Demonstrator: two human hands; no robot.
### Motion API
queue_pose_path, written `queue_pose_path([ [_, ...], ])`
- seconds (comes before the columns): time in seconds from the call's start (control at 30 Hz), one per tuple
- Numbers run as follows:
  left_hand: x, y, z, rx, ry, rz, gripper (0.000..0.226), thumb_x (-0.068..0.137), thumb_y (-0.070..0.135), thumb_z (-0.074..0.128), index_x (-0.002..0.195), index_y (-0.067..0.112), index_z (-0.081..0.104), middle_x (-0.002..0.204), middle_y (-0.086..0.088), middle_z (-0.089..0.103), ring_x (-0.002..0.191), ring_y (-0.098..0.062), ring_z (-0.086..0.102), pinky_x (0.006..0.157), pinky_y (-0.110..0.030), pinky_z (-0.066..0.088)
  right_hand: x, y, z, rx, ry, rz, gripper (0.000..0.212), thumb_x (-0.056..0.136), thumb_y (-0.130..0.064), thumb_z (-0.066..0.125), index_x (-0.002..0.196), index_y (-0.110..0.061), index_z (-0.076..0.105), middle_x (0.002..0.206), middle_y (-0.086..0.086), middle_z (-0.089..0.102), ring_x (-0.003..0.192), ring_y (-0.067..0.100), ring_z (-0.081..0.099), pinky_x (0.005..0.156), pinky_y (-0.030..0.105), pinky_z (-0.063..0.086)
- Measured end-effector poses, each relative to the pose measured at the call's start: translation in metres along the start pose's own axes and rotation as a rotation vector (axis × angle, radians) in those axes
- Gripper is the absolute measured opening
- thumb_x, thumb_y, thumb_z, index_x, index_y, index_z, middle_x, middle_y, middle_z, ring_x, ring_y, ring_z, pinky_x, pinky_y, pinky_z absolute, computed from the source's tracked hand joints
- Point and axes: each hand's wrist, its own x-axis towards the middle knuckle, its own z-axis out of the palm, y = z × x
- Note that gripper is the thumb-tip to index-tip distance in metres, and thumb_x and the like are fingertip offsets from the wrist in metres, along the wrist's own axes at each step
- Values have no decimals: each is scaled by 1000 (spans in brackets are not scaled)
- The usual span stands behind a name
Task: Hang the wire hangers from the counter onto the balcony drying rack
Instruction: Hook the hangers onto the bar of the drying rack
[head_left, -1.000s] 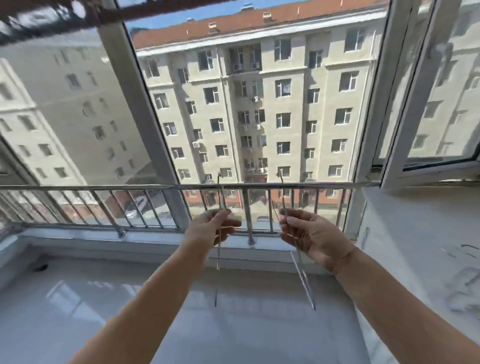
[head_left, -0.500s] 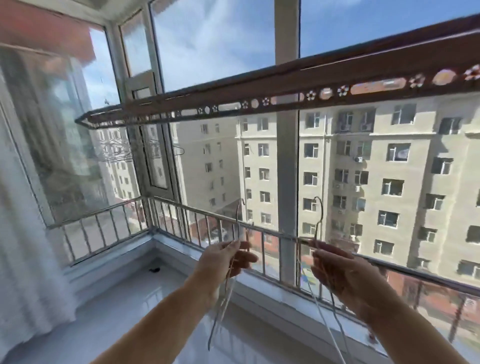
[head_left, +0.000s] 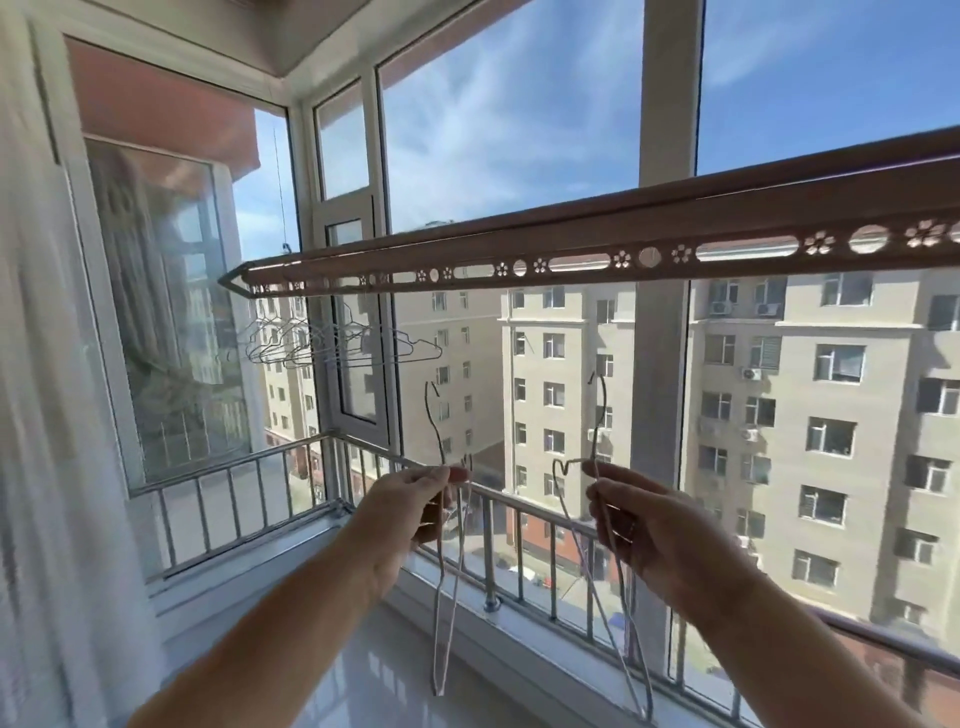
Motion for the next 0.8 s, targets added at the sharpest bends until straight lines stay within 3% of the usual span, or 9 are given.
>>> queue_pose_path([
  [0.1, 32, 5, -16, -5, 16, 21, 27, 97, 17, 46, 102, 7, 70, 73, -4, 53, 65, -15, 45, 57, -24, 38, 39, 2, 10, -1, -29, -20, 38, 64, -7, 64, 101, -4, 69, 69, 6, 63, 57, 12, 56, 48, 17, 47],
  [0.33, 118, 22, -48, -21, 100, 71, 27, 97, 16, 45, 99, 6, 70, 71, -4, 52, 62, -14, 43, 54, -23, 36, 152, 14, 41, 37, -119, -19, 21, 83, -2, 56, 100, -7, 69, 66, 5, 62, 50, 9, 56, 43, 16, 45],
  [0.6, 212, 40, -73, -82, 137, 122, 28, 96, 17, 46, 111, 3, 65, 77, -5, 52, 67, -14, 45, 59, -24, 40, 255, 5, 78, 30, -186, -60, 22, 84, 0, 56, 102, -5, 66, 63, 5, 60, 47, 8, 57, 42, 15, 45],
  [0.8, 276, 41, -94, -105, 82, 159, 28, 97, 16, 44, 95, 7, 70, 70, -2, 49, 63, -14, 40, 58, -25, 36, 320, 14, 100, -27, -177, -99, 23, 85, -2, 57, 107, -5, 66, 69, 6, 59, 57, 12, 54, 45, 16, 46],
])
